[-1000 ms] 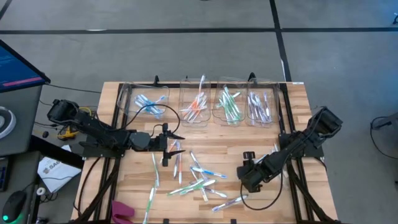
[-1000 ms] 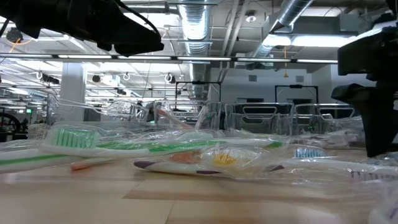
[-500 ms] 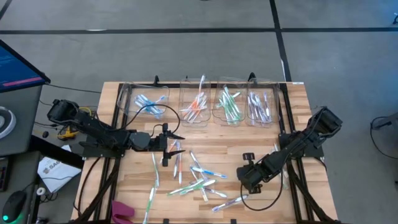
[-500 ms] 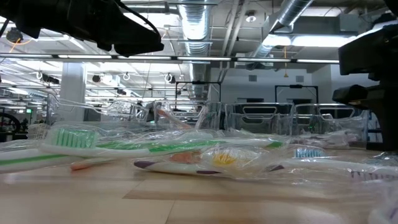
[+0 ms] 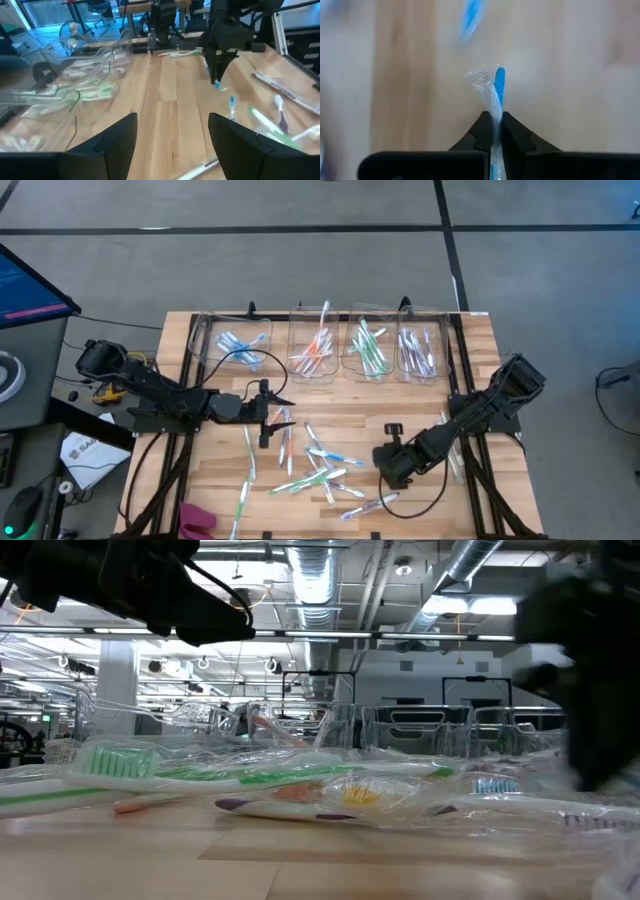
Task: Pick & Place Toothbrushes
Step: Put the blue toothbrush into the left transparent bin
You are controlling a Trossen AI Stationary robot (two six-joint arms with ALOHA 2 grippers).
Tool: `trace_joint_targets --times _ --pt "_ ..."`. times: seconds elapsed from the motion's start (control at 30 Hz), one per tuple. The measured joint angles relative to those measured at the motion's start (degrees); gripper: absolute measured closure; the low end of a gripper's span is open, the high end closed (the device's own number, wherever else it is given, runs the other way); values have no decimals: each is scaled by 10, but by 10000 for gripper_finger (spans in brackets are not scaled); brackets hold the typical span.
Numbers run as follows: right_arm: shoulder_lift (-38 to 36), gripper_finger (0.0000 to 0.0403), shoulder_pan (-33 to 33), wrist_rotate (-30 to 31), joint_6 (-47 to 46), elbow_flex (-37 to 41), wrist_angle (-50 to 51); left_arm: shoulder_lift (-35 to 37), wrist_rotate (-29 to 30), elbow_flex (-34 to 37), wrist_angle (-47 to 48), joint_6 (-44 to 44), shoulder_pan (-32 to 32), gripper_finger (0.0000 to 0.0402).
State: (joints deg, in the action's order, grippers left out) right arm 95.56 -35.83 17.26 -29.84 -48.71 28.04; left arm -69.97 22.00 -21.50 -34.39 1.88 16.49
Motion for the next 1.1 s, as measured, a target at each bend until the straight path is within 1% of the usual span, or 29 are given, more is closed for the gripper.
trace_joint_targets --times 0.07,0.2,0.27,0.4,0.47,0.57,0.67,0.77,0.87,0.97,1.1 --pt "-3 392 2 33 13 -17 4 0 -5 0 -8 -9 0 165" --pt "-3 392 4 86 54 -58 8 0 -41 0 -49 -9 0 165" --pt "-3 392 5 122 75 -81 14 0 -55 0 -63 -8 0 165" --pt "-4 392 3 195 115 -131 13 0 -59 0 -76 -8 0 165" --pt "-4 392 1 229 140 -154 7 -7 -59 0 -98 -7 -1 165" --pt "-4 392 -2 276 210 -176 -48 -31 -59 0 -157 3 -1 165" --pt "-5 392 -5 324 302 -185 -169 -71 -60 0 -216 43 0 165" --pt "-6 392 -14 330 410 -186 -314 -113 -60 0 -293 67 0 165" --pt "-6 392 -16 329 493 -186 -407 -153 -68 -4 -363 82 0 165" --pt "-6 392 -11 325 521 -186 -442 -184 -100 -21 -403 84 0 165" --pt "-6 392 4 319 523 -186 -457 -224 -116 -66 -408 83 5 165"
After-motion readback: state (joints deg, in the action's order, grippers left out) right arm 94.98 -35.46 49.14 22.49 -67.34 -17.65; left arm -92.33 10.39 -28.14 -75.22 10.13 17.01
